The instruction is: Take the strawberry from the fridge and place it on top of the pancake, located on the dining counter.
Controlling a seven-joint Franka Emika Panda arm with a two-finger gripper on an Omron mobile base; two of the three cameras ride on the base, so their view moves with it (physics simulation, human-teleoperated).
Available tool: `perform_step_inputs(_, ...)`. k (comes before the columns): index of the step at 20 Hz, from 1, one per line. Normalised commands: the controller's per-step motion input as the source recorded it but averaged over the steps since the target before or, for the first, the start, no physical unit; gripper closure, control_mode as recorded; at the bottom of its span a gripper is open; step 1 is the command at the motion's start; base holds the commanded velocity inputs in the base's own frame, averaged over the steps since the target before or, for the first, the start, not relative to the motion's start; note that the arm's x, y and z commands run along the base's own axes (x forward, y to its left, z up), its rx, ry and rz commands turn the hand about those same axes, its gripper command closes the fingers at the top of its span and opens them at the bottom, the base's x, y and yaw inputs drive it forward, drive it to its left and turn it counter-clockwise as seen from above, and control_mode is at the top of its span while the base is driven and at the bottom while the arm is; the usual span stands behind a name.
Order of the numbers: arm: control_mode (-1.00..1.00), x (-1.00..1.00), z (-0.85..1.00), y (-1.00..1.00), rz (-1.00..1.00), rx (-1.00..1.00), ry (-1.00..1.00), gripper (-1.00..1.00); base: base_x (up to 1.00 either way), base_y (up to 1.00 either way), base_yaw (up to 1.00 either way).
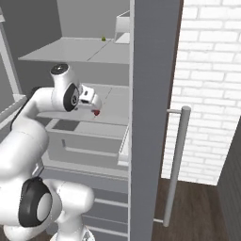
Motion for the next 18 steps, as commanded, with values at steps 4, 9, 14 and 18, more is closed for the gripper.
perform_step_inputs(4,-1.00,0.49,-0.75,0.03,0.04,0.00,-0.02,-1.00,0.00,0.00,0.00)
perform_step_inputs(9,-1.00,1.00,-0.14,0.14,0.07,0.00,-0.06,-1.00,0.00,0.00,0.00)
perform_step_inputs(14,-1.00,0.78,-0.23,0.13,0.03,0.00,0.02,-1.00,0.00,0.00,0.00)
perform_step_inputs(18,-1.00,0.55,-0.36,0.02,0.00,0.00,0.00,-1.00,0.00,0.00,0.00)
